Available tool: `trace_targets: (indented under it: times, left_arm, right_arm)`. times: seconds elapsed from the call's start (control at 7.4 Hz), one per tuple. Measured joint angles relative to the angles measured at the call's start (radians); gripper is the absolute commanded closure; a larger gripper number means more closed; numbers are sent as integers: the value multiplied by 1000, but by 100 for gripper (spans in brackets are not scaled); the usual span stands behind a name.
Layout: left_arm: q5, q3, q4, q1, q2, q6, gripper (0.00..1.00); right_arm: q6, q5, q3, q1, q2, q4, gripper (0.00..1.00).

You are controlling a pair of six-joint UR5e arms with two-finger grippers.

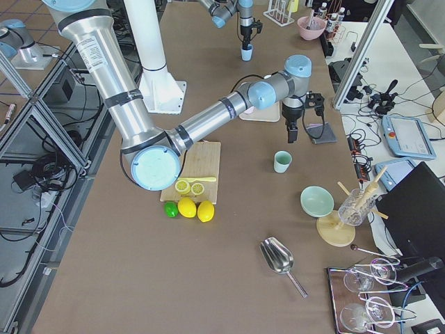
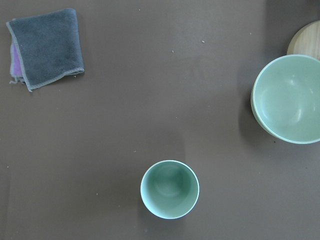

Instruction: Place all cups on tray

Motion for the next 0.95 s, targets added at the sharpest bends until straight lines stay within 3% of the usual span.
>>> trace_targets:
  times: [0.27, 0.68, 0.95]
  left_arm:
    - [-2, -22, 34, 8, -51, -2, 100]
    - [-13, -62, 309, 9, -277, -58, 100]
    - [-8, -31, 391, 51, -396, -139, 100]
  right_arm:
    - [-14, 0, -3, 0, -15, 2, 0]
    - [-38, -3, -4, -1, -33, 4, 0]
    - [-43, -3, -6, -3, -36, 4, 0]
